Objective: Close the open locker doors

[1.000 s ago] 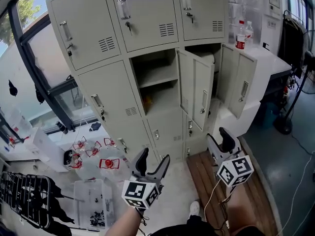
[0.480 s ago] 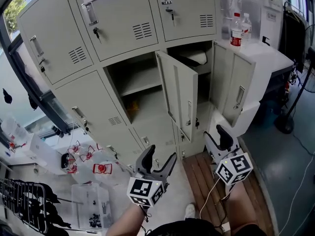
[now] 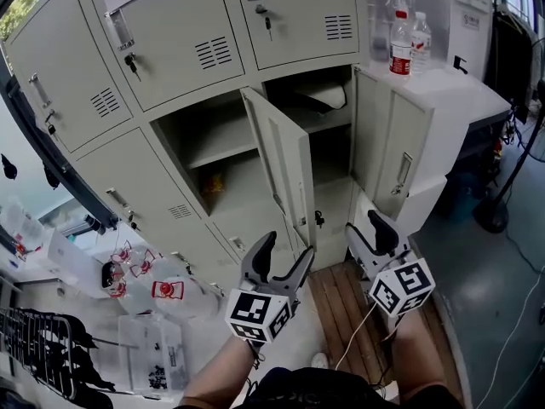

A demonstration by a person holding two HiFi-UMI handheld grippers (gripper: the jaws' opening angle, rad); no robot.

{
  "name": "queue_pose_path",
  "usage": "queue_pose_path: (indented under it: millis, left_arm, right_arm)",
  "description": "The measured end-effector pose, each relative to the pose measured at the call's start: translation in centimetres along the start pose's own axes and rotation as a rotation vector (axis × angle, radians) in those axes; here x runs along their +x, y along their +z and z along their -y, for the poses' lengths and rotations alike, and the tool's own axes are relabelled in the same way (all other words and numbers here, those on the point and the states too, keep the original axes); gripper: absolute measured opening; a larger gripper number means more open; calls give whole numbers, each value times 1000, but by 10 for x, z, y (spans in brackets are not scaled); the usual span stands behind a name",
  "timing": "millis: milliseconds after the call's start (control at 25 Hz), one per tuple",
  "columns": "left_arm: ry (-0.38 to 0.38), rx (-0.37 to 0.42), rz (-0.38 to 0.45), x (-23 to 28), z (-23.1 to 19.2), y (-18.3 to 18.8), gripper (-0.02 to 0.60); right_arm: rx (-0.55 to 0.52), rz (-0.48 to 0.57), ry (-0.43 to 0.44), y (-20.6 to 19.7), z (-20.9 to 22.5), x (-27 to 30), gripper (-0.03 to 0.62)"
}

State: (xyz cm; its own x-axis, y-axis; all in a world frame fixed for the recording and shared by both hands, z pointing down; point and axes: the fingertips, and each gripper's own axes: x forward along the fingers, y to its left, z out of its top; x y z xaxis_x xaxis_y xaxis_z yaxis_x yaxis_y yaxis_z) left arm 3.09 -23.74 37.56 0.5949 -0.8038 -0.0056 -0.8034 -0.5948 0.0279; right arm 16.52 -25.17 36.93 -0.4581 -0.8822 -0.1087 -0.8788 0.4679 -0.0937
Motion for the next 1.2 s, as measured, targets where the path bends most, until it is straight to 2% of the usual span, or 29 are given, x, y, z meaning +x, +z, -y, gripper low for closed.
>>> queue_pose_path:
  millis: [400, 880, 1120, 1200]
  left_arm:
    - [-19, 21, 29, 42, -2, 15, 316]
    - [-93, 50, -23, 86, -10, 6, 316]
    - [-71, 73, -55, 99, -17, 0, 311]
    - [-61, 81, -64, 101, -18, -2, 288]
  right_arm:
    - [-27, 16, -16, 12, 11, 2, 217]
    - [-33, 17, -117, 10, 20, 10, 216]
    - [-41, 6, -151, 10, 24, 10, 216]
    - [-39, 5, -158, 10, 25, 10, 216]
